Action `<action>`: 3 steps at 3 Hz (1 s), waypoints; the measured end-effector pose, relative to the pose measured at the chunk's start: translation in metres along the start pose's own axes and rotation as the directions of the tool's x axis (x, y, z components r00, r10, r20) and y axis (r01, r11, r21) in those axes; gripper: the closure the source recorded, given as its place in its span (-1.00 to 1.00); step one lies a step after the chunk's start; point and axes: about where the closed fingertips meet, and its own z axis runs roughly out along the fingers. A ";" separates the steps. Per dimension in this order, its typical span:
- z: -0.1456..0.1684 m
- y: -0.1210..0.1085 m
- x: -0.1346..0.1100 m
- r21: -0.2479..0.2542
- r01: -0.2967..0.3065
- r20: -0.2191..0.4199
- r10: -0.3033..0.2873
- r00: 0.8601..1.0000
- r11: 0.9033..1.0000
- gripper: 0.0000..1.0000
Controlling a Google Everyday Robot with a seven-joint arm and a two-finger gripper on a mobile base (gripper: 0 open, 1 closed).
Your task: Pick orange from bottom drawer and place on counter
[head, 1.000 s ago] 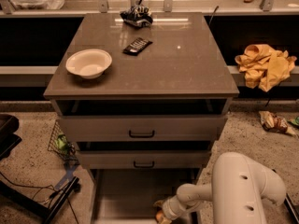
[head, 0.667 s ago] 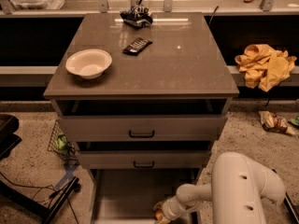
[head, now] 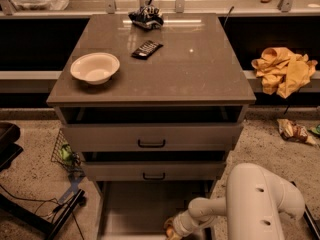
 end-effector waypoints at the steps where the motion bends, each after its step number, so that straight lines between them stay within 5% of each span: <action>1: 0.000 0.000 -0.001 -0.001 0.001 0.001 -0.001 1.000 1.000 1.00; 2: -0.026 -0.004 -0.014 0.011 -0.001 -0.002 0.001 1.000 1.000 1.00; 3: -0.099 -0.029 -0.050 0.076 -0.009 0.039 0.006 0.999 0.997 1.00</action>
Offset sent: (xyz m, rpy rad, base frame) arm 0.0258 -0.0204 0.1532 -0.0151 -0.0524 -0.0458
